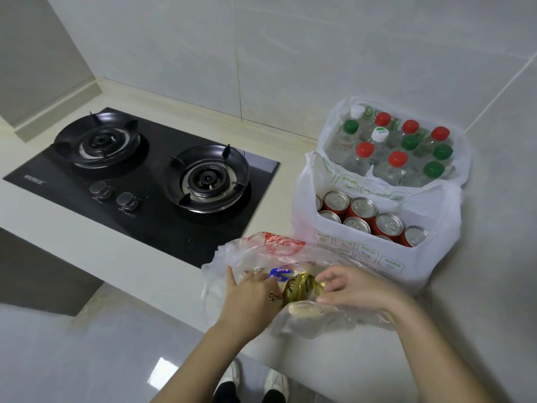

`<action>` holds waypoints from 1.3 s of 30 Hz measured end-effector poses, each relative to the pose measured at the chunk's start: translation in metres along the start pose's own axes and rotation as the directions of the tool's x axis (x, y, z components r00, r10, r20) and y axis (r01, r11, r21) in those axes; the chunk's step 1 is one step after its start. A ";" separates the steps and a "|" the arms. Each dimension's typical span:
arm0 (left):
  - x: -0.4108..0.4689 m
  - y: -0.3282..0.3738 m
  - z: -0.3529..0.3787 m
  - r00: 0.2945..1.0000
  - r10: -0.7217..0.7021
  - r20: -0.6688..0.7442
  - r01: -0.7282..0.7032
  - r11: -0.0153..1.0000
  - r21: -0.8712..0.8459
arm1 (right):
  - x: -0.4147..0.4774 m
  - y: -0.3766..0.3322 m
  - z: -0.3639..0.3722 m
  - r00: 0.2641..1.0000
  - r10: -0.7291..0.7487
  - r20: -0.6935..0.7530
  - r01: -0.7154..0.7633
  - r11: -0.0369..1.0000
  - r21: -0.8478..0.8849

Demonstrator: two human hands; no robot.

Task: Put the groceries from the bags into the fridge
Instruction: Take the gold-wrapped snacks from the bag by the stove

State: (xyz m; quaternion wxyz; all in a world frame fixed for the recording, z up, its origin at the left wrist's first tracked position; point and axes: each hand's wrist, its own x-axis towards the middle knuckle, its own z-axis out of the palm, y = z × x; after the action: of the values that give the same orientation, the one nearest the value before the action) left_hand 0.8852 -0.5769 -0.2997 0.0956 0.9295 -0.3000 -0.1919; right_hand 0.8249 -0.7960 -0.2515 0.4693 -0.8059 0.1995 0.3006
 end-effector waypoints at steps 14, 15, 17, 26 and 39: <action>-0.032 -0.017 -0.017 0.896 0.443 0.023 -0.347 0.732 -0.586 | 0.021 0.005 -0.001 0.994 -0.034 -0.100 0.058 0.968 0.244; -0.030 -0.017 -0.012 0.884 0.463 0.067 -0.359 0.762 -0.539 | 0.022 0.004 -0.001 0.995 -0.037 -0.095 0.060 0.965 0.256; -0.024 -0.018 0.001 0.880 0.434 0.192 -0.351 0.868 -0.350 | 0.024 0.003 -0.003 0.995 -0.036 -0.095 0.060 0.963 0.264; -0.019 -0.037 0.007 0.962 0.095 0.255 -0.006 0.944 -0.330 | 0.029 0.002 -0.006 0.991 -0.034 -0.127 0.058 0.979 0.194; 0.023 -0.024 0.027 0.933 -0.307 0.189 0.346 0.909 -0.232 | 0.027 0.003 -0.002 0.985 -0.036 -0.171 0.071 0.976 0.206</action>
State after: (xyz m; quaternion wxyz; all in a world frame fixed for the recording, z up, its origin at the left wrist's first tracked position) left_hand 0.9034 -0.5732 -0.3377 0.1613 0.9289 -0.1181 -0.3118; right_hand 0.8441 -0.8006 -0.2709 0.5420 -0.7788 0.2469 0.1967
